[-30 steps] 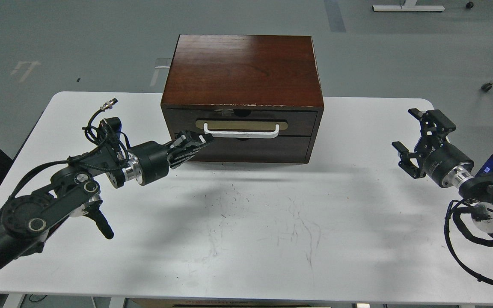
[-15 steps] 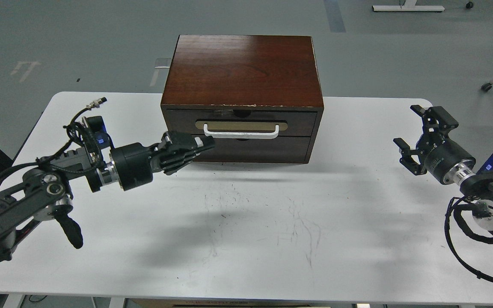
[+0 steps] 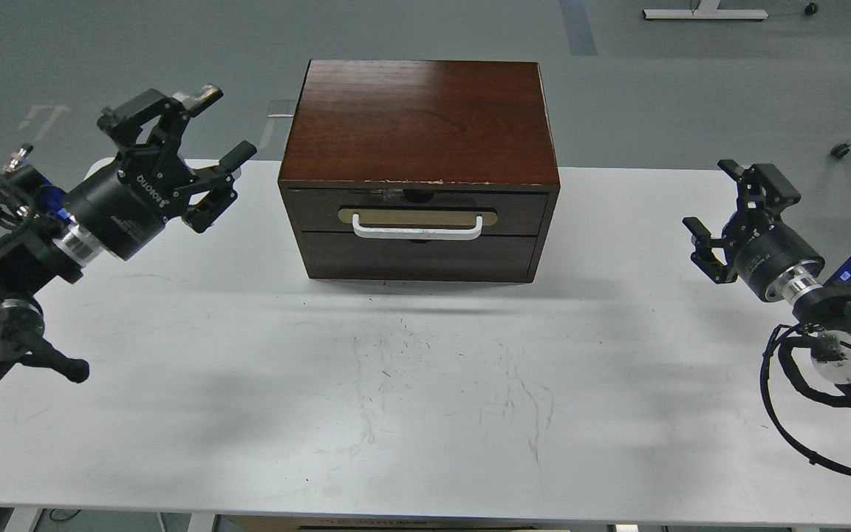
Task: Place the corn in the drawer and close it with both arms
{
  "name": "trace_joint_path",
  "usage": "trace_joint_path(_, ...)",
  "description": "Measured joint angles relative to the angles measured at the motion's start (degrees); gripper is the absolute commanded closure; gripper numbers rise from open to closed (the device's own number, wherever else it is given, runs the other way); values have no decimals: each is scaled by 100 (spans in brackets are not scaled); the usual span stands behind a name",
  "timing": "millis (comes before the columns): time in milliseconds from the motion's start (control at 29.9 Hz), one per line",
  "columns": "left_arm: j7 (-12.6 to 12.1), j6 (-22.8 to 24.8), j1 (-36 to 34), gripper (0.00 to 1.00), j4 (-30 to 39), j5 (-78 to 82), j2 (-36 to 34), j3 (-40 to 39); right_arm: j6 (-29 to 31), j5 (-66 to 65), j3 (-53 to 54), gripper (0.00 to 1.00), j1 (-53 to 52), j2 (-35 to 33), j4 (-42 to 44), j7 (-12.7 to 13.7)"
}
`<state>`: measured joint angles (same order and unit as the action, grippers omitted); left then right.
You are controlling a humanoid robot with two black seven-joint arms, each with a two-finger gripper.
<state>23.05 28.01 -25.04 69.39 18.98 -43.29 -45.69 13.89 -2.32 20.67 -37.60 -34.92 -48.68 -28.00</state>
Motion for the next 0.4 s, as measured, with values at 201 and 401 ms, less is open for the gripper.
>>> trace_joint_path(201,1,0,447,0,-465,-310,51,-2,-108,-5,9,0,11,235,0,0)
trace_joint_path(401,2,0,688,0,-690,-327,227,-4,-110,2,9,0,51,388,0,0)
